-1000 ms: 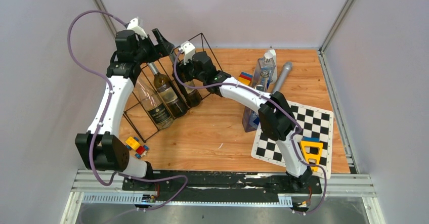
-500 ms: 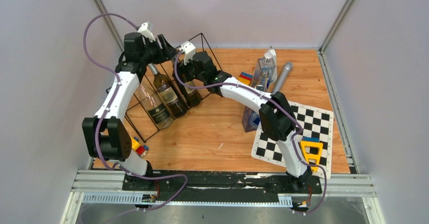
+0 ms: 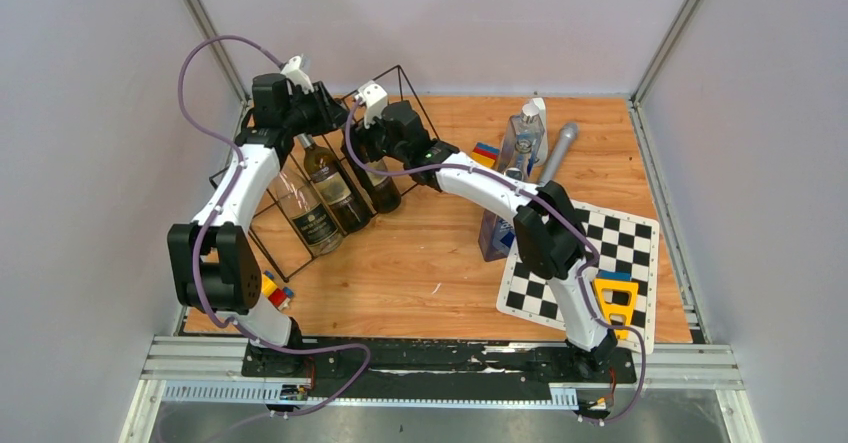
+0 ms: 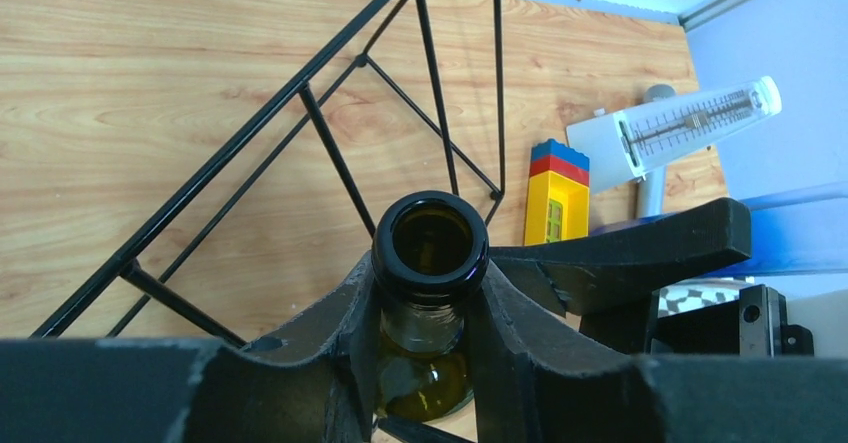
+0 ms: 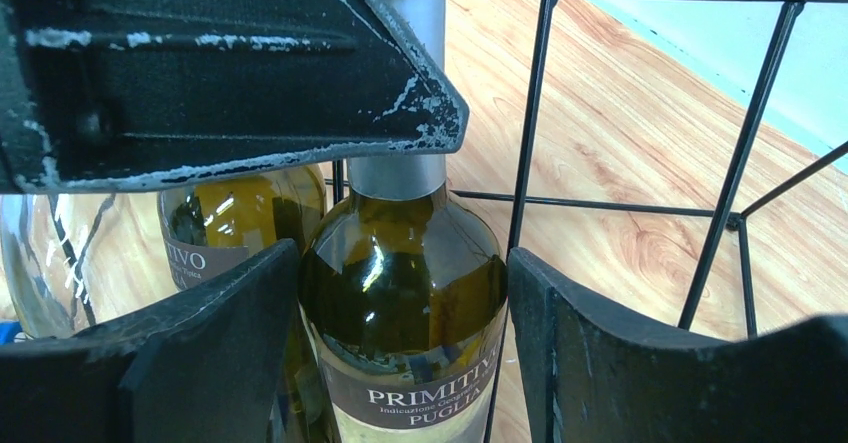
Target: Take the wine bottle off the wine rack
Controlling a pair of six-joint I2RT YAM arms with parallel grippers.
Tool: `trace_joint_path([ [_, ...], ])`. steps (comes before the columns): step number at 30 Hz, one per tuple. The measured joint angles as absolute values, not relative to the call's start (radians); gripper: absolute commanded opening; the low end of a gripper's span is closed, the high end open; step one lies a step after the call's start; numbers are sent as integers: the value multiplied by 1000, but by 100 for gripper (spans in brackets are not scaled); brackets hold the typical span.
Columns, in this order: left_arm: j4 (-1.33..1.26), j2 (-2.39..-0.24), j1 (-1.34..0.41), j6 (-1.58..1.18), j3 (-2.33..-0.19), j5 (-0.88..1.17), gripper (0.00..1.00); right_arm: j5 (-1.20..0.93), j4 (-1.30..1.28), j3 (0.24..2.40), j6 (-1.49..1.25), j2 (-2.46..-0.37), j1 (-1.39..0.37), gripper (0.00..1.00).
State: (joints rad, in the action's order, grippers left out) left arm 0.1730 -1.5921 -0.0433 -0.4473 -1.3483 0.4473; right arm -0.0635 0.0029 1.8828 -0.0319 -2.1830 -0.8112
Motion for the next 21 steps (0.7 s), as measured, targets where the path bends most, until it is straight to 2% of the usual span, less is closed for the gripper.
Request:
trace_joint_path([
  [2,172,-1592,-45,-440,-1348,456,0,-63,1,1878,-31,-2178,-811,45],
  [10,164,-1576,-88,-384,-1348,449,0,-49,-6,1827,-32,-2128,-809,67],
  [14,173,-1538,-128,-356,-1336,427,0,-41,-14,1756,-23,-2056,-808,83],
  [18,204,-1484,-171,-314,-1319,385,0,-54,-18,1663,-1,-1946,-811,93],
  [21,235,-1440,-197,-294,-1308,356,0,-68,-15,1607,7,-1846,-815,96],
])
